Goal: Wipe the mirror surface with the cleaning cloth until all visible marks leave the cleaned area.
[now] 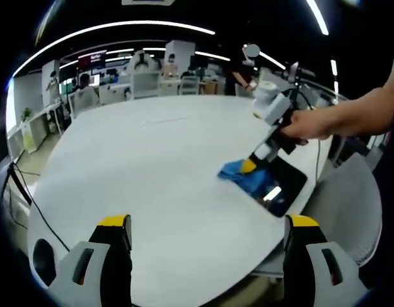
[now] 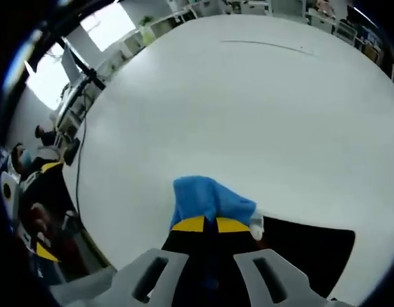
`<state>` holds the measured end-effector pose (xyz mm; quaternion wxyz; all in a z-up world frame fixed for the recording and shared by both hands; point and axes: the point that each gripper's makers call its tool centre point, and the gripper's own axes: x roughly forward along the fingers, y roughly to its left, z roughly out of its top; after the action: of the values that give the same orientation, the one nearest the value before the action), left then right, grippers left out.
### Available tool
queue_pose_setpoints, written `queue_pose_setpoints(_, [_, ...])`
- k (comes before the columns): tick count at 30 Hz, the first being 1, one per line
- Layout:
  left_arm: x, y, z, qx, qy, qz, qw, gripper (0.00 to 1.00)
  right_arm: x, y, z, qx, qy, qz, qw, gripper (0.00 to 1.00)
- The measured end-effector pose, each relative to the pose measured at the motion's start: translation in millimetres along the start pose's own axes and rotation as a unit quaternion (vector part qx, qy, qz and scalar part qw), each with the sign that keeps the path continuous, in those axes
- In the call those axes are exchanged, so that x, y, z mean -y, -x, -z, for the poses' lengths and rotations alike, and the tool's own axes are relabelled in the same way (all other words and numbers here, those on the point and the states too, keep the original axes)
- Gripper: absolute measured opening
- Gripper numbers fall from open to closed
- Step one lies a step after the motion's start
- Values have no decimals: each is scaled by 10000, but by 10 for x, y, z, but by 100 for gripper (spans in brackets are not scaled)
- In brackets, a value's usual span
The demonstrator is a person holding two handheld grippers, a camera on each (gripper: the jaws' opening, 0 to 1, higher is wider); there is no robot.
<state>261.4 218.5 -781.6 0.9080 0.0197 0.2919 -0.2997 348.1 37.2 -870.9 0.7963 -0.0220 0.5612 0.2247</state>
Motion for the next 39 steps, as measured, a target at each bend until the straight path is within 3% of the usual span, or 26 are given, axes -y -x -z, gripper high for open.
queue_pose_setpoints(7, [63,-43,13,-13,-8,36,10000,100,249,84,36,15,-123,114,9999,0])
queue_pose_setpoints(11, [77,-65,-15,15,-24,62,10000,100,244,65,31,62,-172,138,9997,0])
queue_pose_setpoints(15, [81,-71,-41,28,-28,31,10000,100,236,81,30,300,284,547,9976,0])
queue_pose_setpoints(18, [108,-70,-62,39,-67,46,10000,100,189,104,104,381,351,453,9976,0])
queue_pose_setpoints(20, [112,-74,-59,38,-75,62,9999,100,152,144,214,196,157,366,9990,0])
queue_pose_setpoints(32, [159,-88,-65,74,-53,65,9999,100,-116,377,919,210,313,102,9992,0])
queue_pose_setpoints(39, [170,-68,-5,8,-60,69,10000,100,-163,457,1138,221,189,-25,9996,0])
